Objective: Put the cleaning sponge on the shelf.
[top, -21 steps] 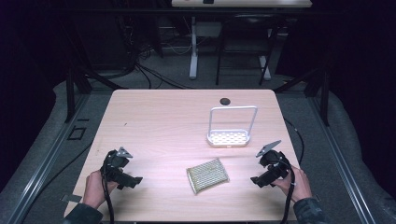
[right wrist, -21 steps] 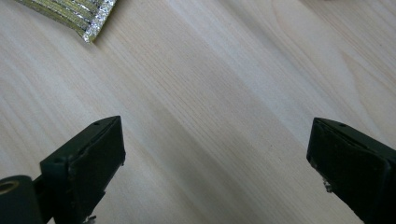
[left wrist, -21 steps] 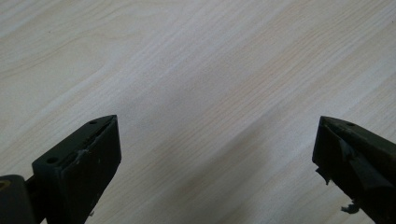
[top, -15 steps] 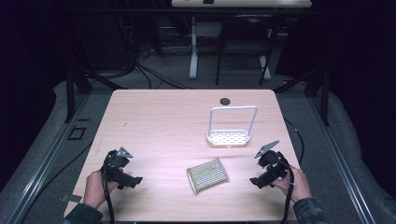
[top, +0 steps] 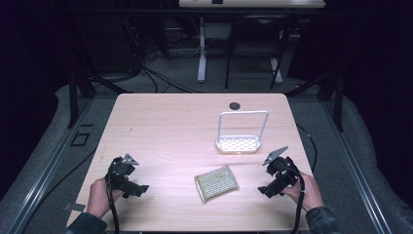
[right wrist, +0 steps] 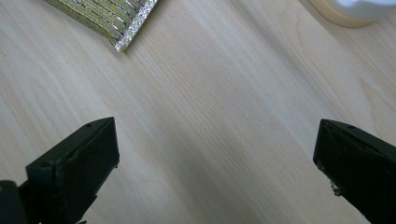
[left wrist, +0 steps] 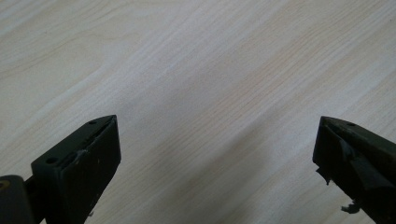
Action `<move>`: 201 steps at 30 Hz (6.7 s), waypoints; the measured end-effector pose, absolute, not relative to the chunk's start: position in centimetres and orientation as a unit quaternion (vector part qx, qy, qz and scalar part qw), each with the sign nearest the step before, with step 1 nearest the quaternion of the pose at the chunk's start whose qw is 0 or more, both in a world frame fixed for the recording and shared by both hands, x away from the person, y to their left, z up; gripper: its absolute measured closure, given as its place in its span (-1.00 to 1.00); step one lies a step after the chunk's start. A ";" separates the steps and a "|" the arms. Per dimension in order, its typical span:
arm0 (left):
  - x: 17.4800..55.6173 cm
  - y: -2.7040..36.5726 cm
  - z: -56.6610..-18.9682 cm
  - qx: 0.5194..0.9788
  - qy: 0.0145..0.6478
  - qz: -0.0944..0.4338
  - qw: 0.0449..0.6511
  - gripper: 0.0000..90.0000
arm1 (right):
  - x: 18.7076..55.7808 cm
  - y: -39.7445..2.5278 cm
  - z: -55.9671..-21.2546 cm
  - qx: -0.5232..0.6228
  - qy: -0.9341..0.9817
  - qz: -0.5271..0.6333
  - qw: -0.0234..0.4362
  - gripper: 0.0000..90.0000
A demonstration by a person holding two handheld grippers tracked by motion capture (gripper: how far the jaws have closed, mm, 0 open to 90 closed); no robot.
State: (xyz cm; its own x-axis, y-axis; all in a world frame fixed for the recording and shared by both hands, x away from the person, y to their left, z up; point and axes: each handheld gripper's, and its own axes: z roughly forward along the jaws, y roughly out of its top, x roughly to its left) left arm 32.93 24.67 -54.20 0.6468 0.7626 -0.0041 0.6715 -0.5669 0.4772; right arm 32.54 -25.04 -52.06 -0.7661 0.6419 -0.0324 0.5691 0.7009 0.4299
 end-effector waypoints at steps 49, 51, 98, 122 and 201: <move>33.0 24.6 -54.3 0.881 0.403 0.096 0.227 -0.99 | 36.1 -12.4 -53.1 0.119 0.973 0.198 0.016 -1.00; 33.0 24.6 -54.3 0.881 0.404 0.096 0.226 -0.99 | 36.3 -11.9 -53.4 0.111 0.974 0.195 0.016 -1.00; 32.9 24.6 -54.3 0.881 0.406 0.099 0.224 -0.99 | 36.7 -11.7 -54.7 0.137 0.979 0.144 0.038 -0.77; 33.0 24.6 -54.3 0.882 0.404 0.097 0.222 -0.99 | 37.1 -10.9 -56.1 0.106 0.987 0.118 0.035 -0.93; 33.0 24.5 -54.2 0.878 0.410 0.101 0.225 -0.99 | 36.8 -18.5 -49.9 0.328 0.918 0.190 0.117 -0.50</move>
State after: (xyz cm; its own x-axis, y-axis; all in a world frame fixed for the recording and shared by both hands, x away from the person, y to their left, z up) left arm 32.95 24.54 -54.25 0.6438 0.7651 -0.0072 0.6740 -0.5626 0.4788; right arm 36.82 -18.47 -49.91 -0.7571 0.6469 -0.0908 0.5576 0.7123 0.4262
